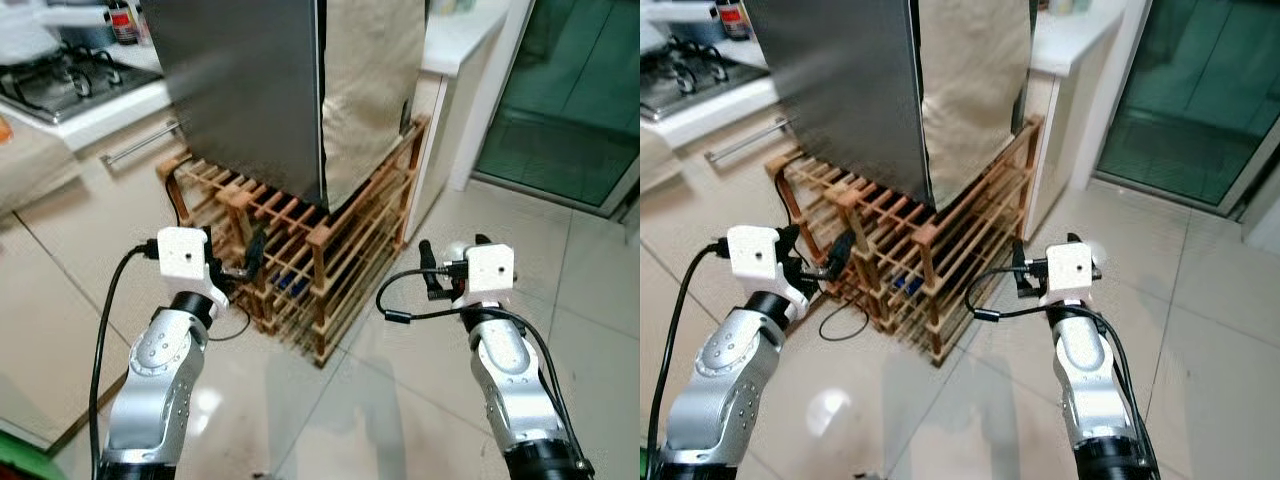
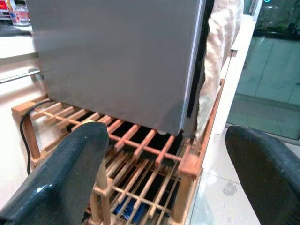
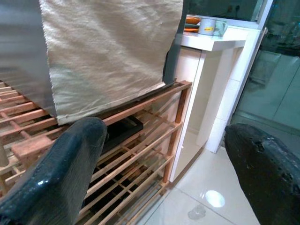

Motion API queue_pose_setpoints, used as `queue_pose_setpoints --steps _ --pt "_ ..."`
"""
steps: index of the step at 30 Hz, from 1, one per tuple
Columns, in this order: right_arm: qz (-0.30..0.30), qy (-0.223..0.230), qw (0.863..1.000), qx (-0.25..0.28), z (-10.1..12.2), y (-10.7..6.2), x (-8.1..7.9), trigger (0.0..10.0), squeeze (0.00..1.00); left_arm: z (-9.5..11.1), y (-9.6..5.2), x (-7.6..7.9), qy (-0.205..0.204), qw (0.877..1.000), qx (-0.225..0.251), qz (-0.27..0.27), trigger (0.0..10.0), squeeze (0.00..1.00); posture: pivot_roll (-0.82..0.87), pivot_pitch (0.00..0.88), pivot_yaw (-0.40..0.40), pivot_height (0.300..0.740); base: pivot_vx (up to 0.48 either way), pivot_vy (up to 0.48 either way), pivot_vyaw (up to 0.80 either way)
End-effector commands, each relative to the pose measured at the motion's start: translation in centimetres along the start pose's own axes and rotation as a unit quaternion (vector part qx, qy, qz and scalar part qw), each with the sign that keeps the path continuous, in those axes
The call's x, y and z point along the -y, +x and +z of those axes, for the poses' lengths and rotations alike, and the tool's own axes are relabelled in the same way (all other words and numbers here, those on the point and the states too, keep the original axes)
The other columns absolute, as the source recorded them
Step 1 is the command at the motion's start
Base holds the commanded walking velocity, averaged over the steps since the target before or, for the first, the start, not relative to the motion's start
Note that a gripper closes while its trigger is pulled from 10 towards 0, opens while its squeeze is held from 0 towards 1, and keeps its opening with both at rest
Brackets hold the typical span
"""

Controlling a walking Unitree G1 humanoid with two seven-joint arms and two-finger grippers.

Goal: Restocking fridge

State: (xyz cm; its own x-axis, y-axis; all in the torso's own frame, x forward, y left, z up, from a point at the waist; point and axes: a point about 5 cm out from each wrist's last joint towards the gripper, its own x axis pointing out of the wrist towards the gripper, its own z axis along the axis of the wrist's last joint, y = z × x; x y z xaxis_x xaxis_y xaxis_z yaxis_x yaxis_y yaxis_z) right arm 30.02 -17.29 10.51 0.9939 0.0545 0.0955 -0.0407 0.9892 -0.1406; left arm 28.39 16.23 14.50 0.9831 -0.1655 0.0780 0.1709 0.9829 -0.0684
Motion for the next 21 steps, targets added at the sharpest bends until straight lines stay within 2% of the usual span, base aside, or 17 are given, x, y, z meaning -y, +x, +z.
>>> queue_pose_setpoints --steps 1,6,8,9,10,13,21 --pt "-0.001 -0.010 1.000 -0.003 0.1 0.2 0.1 10.0 0.00 -0.3 0.1 -0.3 0.008 1.000 -0.008 0.009 10.0 0.00 -0.14 0.000 0.053 0.740 0.480 0.000 0.00" --pt "0.009 -0.010 1.000 0.009 0.8 0.7 -0.4 10.0 0.00 0.3 0.6 -0.3 0.009 1.000 0.010 0.016 10.0 0.00 -0.15 0.000 0.050 0.740 0.480 0.000 0.00" --pt "0.012 -0.018 0.999 0.038 2.2 1.1 -0.5 10.0 0.00 1.0 0.7 0.0 -0.004 0.999 0.030 0.014 10.0 0.00 -0.15 0.000 0.049 0.740 0.480 0.000 0.00" --pt "0.012 -0.018 0.999 0.038 2.2 1.1 -0.5 10.0 0.00 1.0 0.7 0.0 -0.004 0.999 0.030 0.014 10.0 0.00 -0.15 0.000 0.049 0.740 0.480 0.000 0.00" --pt "0.008 -0.021 0.998 0.062 3.6 1.5 -0.3 10.0 0.00 1.6 0.7 0.3 -0.011 0.999 0.044 0.011 10.0 0.00 -0.15 0.000 0.046 0.740 0.480 0.000 0.00" --pt "0.008 -0.021 0.997 0.074 4.3 1.7 -0.2 10.0 0.00 2.0 0.8 0.6 -0.014 0.999 0.052 0.005 10.0 0.00 -0.15 0.000 0.045 0.740 0.480 0.000 0.00" --pt "0.010 -0.020 0.997 0.071 4.2 1.8 -0.3 10.0 0.00 2.3 0.9 1.0 -0.022 0.998 0.060 0.003 10.0 0.00 -0.15 0.000 0.041 0.740 0.480 0.000 0.00"
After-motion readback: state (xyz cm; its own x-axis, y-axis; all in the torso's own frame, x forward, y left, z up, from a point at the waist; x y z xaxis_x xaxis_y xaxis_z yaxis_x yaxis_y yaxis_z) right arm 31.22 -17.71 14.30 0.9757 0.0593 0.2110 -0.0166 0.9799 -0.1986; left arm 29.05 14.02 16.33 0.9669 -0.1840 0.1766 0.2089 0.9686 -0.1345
